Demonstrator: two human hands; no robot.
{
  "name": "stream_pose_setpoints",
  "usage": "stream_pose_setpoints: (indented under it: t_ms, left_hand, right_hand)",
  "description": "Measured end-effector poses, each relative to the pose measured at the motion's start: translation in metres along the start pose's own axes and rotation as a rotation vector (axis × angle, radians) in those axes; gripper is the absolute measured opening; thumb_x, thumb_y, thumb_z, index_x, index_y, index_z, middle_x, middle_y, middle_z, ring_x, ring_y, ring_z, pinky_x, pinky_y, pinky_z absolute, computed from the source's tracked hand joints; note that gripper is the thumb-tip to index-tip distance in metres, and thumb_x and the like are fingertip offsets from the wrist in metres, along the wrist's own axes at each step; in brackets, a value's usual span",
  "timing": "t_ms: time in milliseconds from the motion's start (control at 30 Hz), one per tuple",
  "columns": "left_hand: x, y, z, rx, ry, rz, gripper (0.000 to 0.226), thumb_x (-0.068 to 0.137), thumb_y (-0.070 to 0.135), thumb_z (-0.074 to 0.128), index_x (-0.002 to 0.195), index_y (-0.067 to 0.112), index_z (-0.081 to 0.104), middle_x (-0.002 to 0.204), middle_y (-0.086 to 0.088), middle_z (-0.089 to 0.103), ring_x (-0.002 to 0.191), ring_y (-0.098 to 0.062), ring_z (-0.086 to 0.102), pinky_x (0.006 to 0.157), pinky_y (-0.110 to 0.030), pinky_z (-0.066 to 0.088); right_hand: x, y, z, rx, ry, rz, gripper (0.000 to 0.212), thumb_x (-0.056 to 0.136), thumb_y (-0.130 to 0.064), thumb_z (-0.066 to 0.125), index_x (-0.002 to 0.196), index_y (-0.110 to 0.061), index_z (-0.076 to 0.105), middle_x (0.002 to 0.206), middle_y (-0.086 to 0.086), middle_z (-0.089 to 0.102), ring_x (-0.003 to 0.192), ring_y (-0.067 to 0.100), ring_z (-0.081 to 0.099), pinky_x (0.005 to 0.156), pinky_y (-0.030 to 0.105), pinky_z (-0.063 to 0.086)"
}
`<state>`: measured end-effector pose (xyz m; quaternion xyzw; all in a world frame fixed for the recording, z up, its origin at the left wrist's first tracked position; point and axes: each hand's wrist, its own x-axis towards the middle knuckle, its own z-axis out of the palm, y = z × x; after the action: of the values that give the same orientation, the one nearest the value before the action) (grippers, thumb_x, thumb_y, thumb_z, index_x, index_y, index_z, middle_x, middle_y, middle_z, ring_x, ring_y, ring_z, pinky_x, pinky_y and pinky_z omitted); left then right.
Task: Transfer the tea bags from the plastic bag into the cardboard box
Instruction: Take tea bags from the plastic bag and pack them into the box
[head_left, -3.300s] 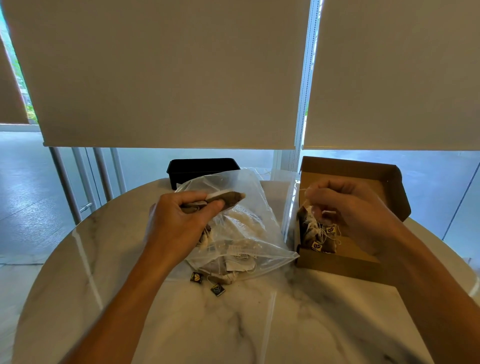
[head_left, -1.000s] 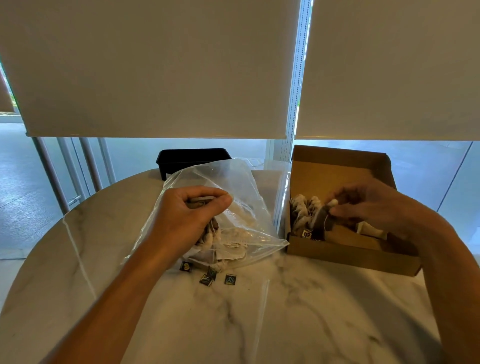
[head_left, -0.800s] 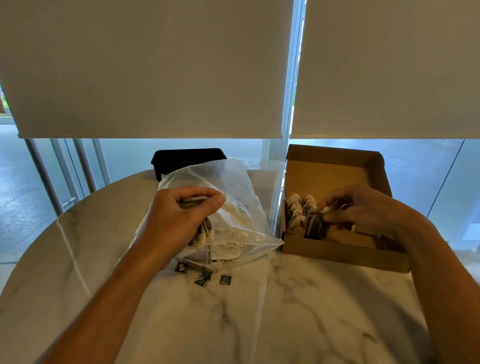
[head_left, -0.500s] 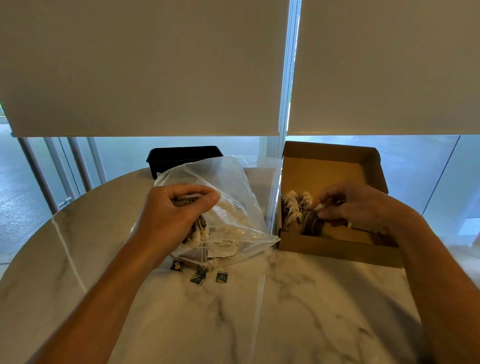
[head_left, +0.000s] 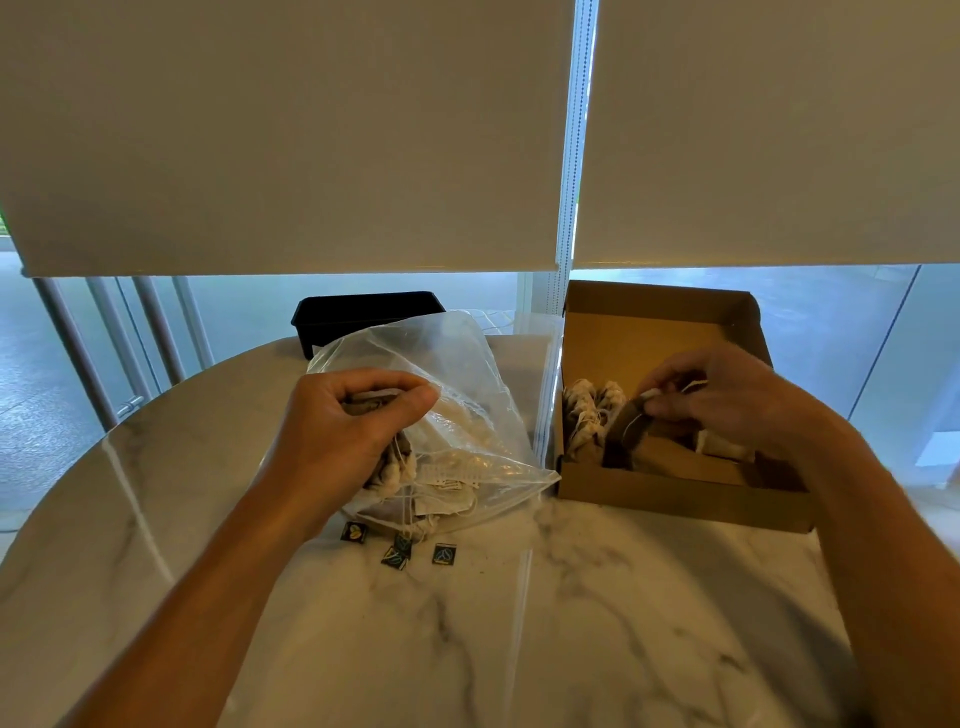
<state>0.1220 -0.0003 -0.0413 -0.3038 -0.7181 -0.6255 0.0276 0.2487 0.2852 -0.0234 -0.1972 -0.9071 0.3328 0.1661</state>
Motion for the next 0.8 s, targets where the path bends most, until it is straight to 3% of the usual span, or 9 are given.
stream_pose_setpoints:
  t_ms: [267,367,600,800]
  left_hand:
    - [0.0,0.001,0.002,-0.008,0.015,0.003,0.004,0.078,0.025,0.072,0.08,0.028,0.072,0.057,0.002,0.068,0.047,-0.015,0.058,0.043,-0.015,0.046]
    - [0.0,0.001,0.002,0.001,0.016,0.005,0.004,0.077,0.025,0.073,0.081,0.027,0.073,0.057,0.005,0.068,0.047,-0.009,0.059,0.045,-0.014,0.046]
    - [0.001,-0.001,0.002,0.01,0.023,0.008,0.006,0.077,0.024,0.073,0.083,0.024,0.073,0.058,0.01,0.068,0.05,-0.004,0.061,0.047,-0.011,0.044]
    - [0.001,-0.001,0.003,0.026,0.015,0.024,0.008,0.077,0.025,0.072,0.085,0.023,0.073,0.056,0.016,0.066,0.052,0.0,0.061,0.048,-0.009,0.044]
  right_hand:
    - [-0.004,0.022,-0.024,-0.027,0.082,0.133,0.015,0.086,-0.004,0.064,0.08,-0.017,0.066,0.086,0.01,0.067,0.081,0.024,0.064,0.072,0.034,0.052]
    - [-0.005,0.03,-0.031,-0.047,0.12,0.184,0.018,0.087,-0.003,0.063,0.077,-0.019,0.064,0.087,0.011,0.066,0.083,0.026,0.063,0.07,0.031,0.049]
    - [-0.005,0.01,-0.016,-0.045,-0.073,0.107,0.014,0.086,-0.003,0.064,0.086,-0.017,0.067,0.089,0.008,0.066,0.083,0.02,0.063,0.068,0.026,0.052]
    - [0.003,-0.001,0.007,-0.068,-0.113,0.03,0.016,0.085,-0.006,0.066,0.087,-0.021,0.069,0.09,0.003,0.067,0.085,0.019,0.062,0.074,0.029,0.052]
